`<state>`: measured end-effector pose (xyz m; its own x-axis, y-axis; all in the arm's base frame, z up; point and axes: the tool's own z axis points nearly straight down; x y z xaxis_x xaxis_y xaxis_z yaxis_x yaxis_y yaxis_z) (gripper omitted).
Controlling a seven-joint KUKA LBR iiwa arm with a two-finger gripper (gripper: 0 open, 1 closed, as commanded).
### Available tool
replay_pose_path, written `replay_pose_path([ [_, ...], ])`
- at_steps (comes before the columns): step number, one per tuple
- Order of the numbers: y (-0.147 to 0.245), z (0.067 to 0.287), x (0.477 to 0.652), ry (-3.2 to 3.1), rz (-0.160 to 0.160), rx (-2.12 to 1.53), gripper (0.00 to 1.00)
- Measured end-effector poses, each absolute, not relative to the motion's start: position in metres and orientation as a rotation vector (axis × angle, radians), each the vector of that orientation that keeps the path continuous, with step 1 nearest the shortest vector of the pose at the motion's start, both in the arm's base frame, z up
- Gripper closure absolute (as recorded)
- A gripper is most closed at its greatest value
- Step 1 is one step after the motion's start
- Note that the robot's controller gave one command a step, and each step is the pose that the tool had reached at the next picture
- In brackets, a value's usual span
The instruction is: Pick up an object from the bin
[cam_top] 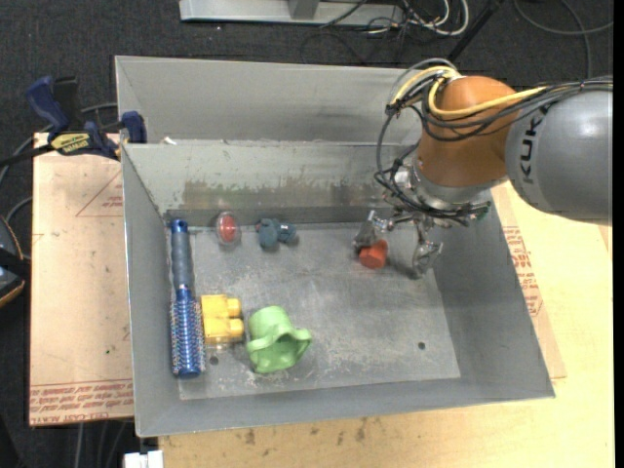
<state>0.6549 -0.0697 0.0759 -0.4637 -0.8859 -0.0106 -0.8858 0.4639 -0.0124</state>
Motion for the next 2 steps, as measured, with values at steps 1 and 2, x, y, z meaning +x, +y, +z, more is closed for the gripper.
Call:
replay_pose_path([
  [1, -0.072, 0.077, 0.655, 2.678, -0.01, -1.622, 1.0],
  [2, -0.031, 0.249, 0.641, 2.655, -0.007, -1.659, 1.0],
])
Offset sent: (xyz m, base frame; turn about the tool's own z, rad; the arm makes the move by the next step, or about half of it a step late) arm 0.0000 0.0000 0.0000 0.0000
